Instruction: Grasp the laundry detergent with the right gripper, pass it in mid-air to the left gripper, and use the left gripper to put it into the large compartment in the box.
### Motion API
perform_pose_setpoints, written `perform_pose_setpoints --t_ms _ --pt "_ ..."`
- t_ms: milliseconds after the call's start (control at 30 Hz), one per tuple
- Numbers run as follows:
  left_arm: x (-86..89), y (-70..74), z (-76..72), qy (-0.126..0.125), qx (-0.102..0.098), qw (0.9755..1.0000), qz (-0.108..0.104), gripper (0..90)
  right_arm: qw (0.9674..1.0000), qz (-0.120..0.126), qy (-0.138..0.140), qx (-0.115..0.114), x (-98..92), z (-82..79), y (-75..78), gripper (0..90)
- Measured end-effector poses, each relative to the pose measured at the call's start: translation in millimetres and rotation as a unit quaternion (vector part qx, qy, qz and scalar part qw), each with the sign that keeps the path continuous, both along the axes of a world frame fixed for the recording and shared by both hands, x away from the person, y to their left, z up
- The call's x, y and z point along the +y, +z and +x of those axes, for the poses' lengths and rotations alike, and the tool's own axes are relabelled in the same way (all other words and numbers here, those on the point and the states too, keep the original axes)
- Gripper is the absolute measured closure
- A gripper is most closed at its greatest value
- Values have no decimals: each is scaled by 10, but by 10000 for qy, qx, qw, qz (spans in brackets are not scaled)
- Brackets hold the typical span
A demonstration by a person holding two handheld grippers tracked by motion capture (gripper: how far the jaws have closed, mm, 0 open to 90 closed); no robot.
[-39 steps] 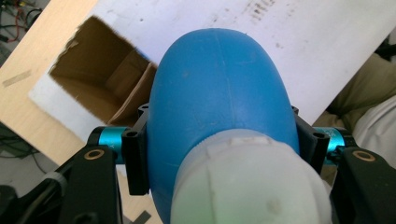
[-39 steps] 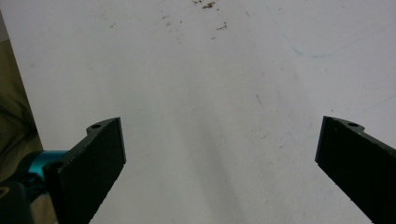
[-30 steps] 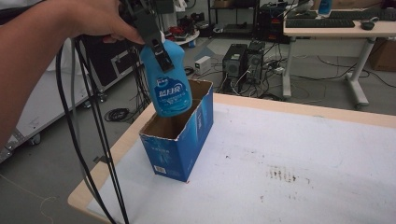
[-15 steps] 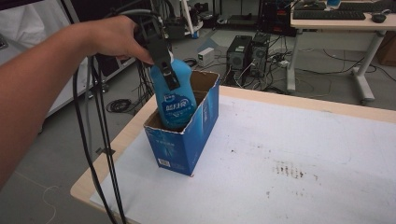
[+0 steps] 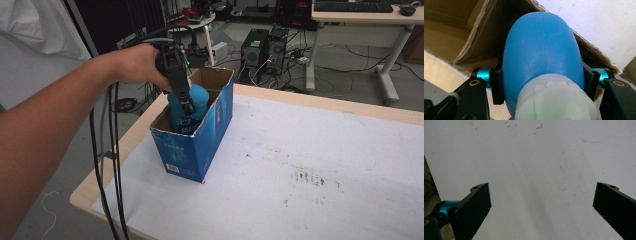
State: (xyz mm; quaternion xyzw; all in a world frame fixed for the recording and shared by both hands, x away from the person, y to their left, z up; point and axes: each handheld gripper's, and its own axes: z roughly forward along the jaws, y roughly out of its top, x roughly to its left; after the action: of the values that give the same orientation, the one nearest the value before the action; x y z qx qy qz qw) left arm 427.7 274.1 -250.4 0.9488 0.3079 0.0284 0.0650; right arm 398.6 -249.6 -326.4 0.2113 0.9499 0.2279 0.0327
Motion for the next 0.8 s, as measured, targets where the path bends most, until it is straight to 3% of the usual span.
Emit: perform_pose_setpoints --t_ms 200,467,800 --pt "-5 -188 23 -3 189 9998 68 377 10000 -43 25 62 4 3 -31 8" --pt "23 -328 38 69 306 9994 114 376 10000 -59 15 62 13 6 -36 8" --pt "83 -342 35 228 252 9994 -103 371 9999 -66 44 76 38 4 -42 8"
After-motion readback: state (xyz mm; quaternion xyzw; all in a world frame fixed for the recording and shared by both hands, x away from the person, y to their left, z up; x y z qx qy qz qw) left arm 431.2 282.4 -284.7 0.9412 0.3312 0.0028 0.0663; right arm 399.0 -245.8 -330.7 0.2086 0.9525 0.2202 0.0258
